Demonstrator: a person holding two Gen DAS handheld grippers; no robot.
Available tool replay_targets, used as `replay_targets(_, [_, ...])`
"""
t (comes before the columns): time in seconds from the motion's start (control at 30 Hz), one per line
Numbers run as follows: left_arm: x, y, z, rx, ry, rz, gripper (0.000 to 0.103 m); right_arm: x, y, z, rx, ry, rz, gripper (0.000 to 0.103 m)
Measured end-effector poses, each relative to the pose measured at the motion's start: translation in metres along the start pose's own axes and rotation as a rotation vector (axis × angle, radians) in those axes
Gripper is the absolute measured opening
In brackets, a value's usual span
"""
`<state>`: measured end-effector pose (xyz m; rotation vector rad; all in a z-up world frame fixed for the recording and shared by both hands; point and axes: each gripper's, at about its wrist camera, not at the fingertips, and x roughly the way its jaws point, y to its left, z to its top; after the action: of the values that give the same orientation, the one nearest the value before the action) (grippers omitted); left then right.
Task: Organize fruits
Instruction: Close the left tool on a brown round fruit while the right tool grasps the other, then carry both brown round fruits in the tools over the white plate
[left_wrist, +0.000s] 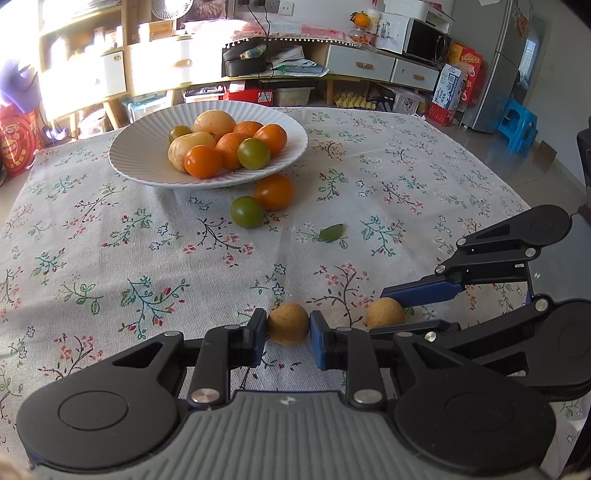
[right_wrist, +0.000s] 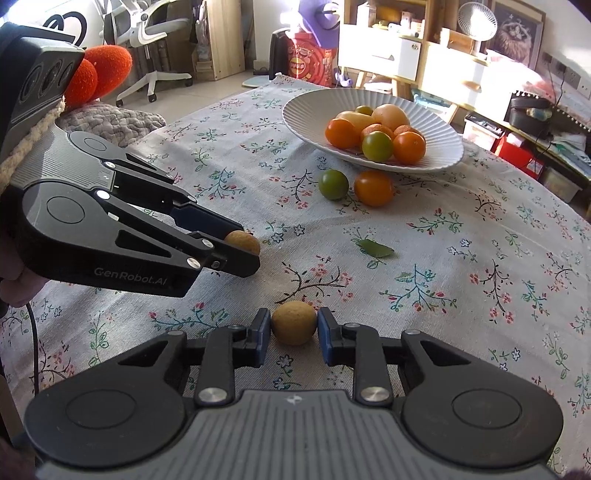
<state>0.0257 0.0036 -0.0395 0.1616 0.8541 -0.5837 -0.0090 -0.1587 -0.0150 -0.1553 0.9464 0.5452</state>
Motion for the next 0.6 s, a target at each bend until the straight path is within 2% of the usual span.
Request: replay_targets(0.6, [-0.005,0.002,0.009,-0.014,-0.019,0.009,0.025,-0.005,-0.004,0.011,0.004,-0.029,-0.025,0.024])
